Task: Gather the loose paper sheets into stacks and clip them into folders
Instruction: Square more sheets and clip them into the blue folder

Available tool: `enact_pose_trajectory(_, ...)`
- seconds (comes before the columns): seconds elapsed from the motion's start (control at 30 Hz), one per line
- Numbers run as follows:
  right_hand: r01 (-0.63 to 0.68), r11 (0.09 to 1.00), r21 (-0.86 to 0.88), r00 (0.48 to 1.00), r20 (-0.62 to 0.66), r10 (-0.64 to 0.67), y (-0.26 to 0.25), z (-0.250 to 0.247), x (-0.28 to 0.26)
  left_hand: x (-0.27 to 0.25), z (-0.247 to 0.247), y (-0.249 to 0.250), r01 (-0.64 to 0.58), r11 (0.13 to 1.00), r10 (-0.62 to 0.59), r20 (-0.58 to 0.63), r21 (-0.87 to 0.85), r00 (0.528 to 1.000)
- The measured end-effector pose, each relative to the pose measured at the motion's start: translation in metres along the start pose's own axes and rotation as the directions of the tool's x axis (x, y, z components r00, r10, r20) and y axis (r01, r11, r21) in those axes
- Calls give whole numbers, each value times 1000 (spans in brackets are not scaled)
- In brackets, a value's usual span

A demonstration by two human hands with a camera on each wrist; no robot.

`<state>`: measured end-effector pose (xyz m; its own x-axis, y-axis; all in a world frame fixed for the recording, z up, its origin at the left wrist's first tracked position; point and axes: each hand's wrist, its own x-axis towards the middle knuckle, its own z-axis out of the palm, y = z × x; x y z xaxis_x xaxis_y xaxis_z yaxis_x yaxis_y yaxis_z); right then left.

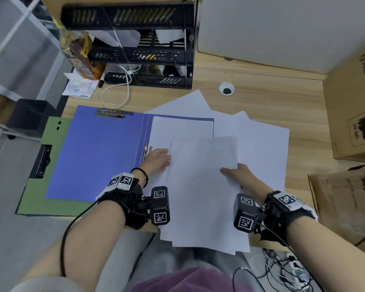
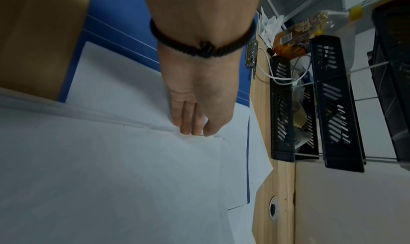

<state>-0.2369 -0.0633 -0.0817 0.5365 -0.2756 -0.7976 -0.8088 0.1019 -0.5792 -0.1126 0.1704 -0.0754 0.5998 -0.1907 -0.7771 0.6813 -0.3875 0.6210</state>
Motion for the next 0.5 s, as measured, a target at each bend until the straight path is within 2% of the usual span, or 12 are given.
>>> enact_pose_trajectory(0.1, 35, 997, 65, 998, 42, -37, 3, -12, -7, -1, 8, 3, 8, 1000, -9, 45, 13, 999)
enact_pose_trajectory(0.2, 99, 990, 105, 995, 3, -99, 3, -21, -14, 2, 15, 7, -1, 997, -6, 103, 75, 995)
enact_pose_trajectory(0.33, 239, 958, 160, 971, -44, -235, -10, -31, -26, 3, 22, 17, -133, 969, 114, 101, 210, 988)
enact_pose_trajectory(0.5, 398, 893, 208, 917, -104, -385, -47, -28, -51, -23, 16, 44, -261, 965, 241, 263, 41, 934)
